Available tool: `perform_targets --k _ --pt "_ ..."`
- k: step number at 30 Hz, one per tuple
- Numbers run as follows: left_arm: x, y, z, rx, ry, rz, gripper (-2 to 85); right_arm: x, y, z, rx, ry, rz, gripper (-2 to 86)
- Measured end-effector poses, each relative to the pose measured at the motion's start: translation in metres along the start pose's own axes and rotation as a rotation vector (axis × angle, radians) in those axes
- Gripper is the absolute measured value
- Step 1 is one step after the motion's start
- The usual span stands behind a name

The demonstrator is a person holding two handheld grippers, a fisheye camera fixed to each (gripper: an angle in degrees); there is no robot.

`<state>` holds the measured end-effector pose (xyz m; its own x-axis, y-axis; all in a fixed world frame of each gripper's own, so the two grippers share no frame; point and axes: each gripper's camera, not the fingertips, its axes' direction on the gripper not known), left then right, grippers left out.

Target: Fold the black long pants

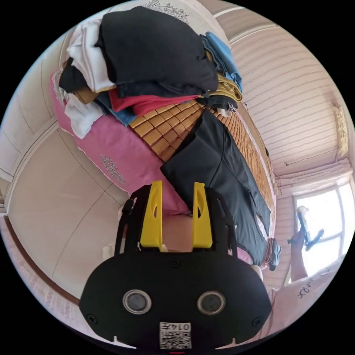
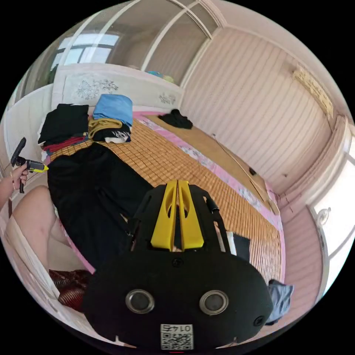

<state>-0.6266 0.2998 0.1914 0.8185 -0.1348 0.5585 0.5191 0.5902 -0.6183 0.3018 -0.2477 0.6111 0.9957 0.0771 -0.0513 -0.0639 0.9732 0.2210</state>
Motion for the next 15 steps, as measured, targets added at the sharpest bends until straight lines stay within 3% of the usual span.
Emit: perform_targets --k 5,9,15 --pt "0.013 -0.018 0.015 -0.096 -0.025 -0.007 8.0 0.097 0.14 -0.041 -0.29 0.043 0.363 -0.5" --pt "0.035 -0.026 0.014 -0.113 -0.155 0.119 3.8 0.149 0.258 -0.06 -0.51 0.179 0.595 4.4" --pt "0.045 -0.031 0.0 -0.125 -0.157 0.105 -0.7 0.219 0.401 -0.082 -0.585 0.061 1.101 10.8"
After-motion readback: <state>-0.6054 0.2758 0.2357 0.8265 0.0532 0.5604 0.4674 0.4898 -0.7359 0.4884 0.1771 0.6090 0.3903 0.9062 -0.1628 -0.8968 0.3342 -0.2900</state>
